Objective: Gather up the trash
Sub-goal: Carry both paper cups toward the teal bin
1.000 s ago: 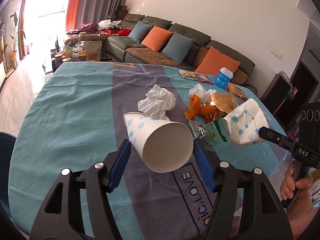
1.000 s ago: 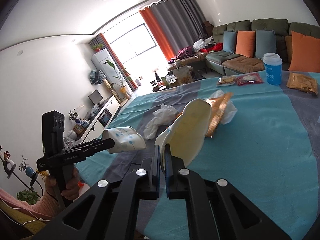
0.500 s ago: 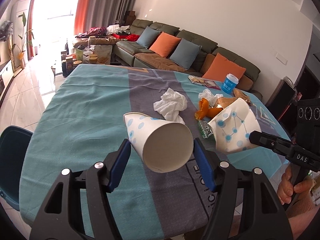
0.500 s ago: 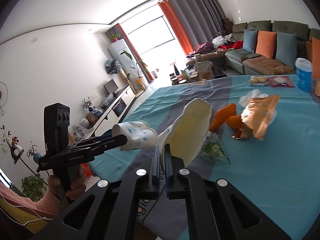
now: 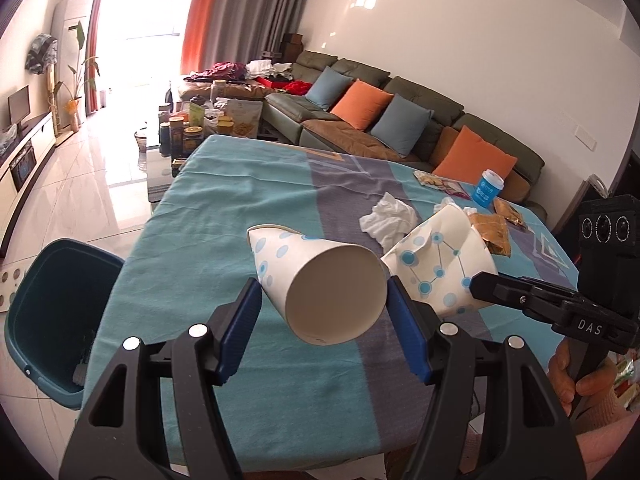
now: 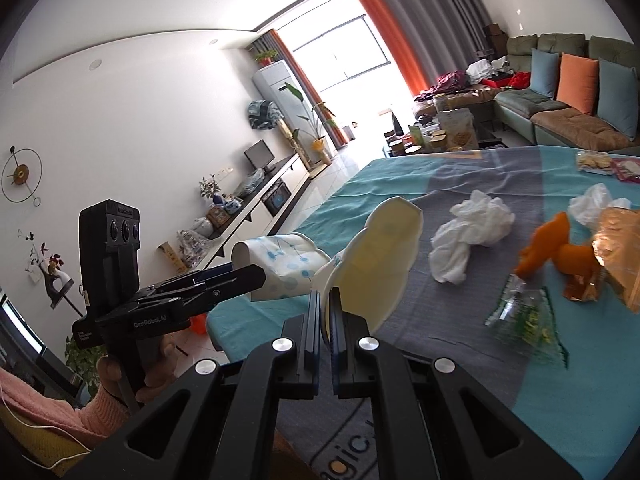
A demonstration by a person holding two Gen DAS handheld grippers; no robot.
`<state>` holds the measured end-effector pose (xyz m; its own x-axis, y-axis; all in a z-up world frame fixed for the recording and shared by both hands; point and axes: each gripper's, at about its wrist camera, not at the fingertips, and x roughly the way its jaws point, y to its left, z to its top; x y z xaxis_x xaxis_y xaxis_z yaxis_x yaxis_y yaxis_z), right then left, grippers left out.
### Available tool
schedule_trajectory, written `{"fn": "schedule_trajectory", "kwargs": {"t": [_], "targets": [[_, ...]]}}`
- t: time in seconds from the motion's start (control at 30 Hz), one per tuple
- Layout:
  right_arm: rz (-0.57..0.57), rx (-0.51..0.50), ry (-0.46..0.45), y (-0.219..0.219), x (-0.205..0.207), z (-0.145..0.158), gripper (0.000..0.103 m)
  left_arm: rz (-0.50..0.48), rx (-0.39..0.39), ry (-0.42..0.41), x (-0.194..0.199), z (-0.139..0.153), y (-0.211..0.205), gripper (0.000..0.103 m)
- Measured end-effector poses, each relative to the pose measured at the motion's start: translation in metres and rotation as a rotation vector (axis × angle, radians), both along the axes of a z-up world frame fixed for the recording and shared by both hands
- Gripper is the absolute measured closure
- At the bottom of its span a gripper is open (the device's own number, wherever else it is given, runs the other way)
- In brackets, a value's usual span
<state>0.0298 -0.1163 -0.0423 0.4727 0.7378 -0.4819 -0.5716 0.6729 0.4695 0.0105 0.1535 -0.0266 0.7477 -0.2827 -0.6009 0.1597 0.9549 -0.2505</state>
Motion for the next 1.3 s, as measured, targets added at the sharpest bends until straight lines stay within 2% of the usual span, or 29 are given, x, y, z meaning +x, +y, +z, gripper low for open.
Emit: {"fn": "schedule_trajectory", "kwargs": {"t": [1.3], "targets": [[0.287, -0.013, 0.024, 0.14, 0.031, 0.002, 0.1, 0.335, 0.022, 0.006, -0.041, -0.001, 0.137, 0.04]]}}
